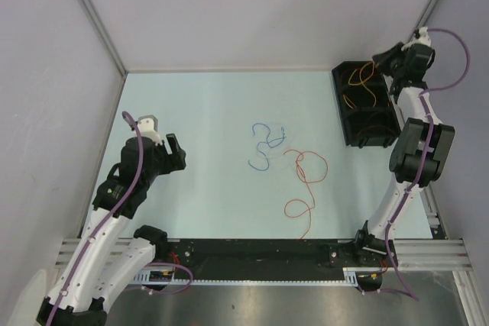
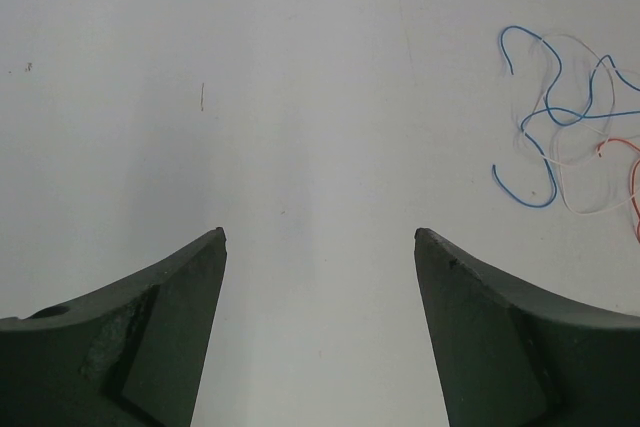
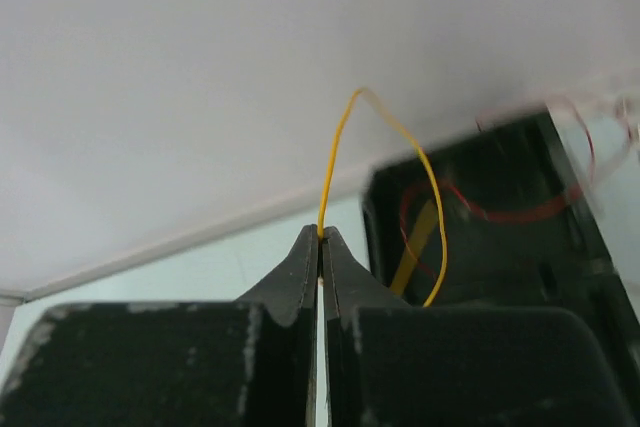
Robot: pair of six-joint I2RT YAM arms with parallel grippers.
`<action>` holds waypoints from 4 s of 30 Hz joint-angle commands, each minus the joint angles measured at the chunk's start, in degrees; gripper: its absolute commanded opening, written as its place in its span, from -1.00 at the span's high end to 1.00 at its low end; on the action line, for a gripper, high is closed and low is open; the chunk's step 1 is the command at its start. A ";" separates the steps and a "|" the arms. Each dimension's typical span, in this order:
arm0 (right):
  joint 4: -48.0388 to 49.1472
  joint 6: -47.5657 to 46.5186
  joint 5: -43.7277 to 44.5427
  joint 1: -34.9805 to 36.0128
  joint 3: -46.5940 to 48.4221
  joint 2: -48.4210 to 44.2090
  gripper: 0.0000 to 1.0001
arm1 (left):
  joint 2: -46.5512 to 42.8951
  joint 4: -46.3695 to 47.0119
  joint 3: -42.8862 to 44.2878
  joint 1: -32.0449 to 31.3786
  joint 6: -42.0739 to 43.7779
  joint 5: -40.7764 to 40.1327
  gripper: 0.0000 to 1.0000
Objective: Untangle the cables
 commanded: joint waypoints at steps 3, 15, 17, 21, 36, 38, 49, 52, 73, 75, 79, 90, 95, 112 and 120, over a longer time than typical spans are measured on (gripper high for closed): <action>9.66 2.48 -3.21 -1.71 -10.73 -3.86 1.00 | -0.23 1.30 -0.36 0.40 1.20 1.25 -0.62; 4.56 0.02 1.70 -1.72 -17.84 -12.03 1.00 | -1.37 1.48 -0.54 0.40 1.20 1.42 -0.62; 1.33 -0.77 5.22 -1.54 -18.47 -13.70 1.00 | -1.63 1.57 -0.54 0.49 1.29 1.51 -0.62; -1.59 -1.48 9.88 -1.63 -20.31 -16.34 1.00 | -1.63 1.57 -0.54 0.49 1.29 1.69 -0.63; -1.50 -1.03 10.24 -3.82 -23.48 -17.14 1.00 | -1.54 1.57 -0.54 0.49 1.29 1.60 -0.62; -1.68 -1.12 10.32 -3.82 -23.48 -16.35 1.00 | -1.54 1.48 -0.54 0.49 1.29 1.60 -0.62; -2.64 1.15 13.39 -2.07 -23.31 -7.91 1.00 | -1.11 1.39 -0.45 0.49 1.20 1.25 -0.62; -4.66 2.65 15.51 -2.15 -22.34 -5.98 1.00 | -1.11 1.39 -0.45 0.49 1.20 1.25 -0.62; -26.46 3.53 18.15 2.15 -7.83 -18.36 -0.27 | -0.93 1.83 -0.71 0.49 1.37 2.47 -0.63; -25.85 3.97 17.71 3.46 -12.03 -22.40 -0.29 | -0.32 2.27 -0.89 0.49 1.37 2.74 -0.63; -27.16 2.05 20.94 12.22 -17.22 -27.94 -0.31 | 2.57 2.27 -0.54 0.40 1.55 4.49 -0.52; -33.58 -0.34 22.55 27.72 -28.39 -36.02 -0.38 | 13.29 15.58 -1.86 -14.70 -7.85 5.72 -0.42; -33.93 3.27 16.83 26.68 -38.58 -44.27 -0.44 | 24.98 27.13 0.24 -21.92 -5.49 7.84 -0.42; -42.37 2.22 13.40 25.18 -49.14 -62.22 -0.54 | 66.73 34.27 30.04 -28.34 9.11 9.07 -0.36; -42.99 1.60 11.73 24.13 -50.02 -63.54 -0.55 | 75.97 30.31 38.66 -28.43 12.18 4.94 0.04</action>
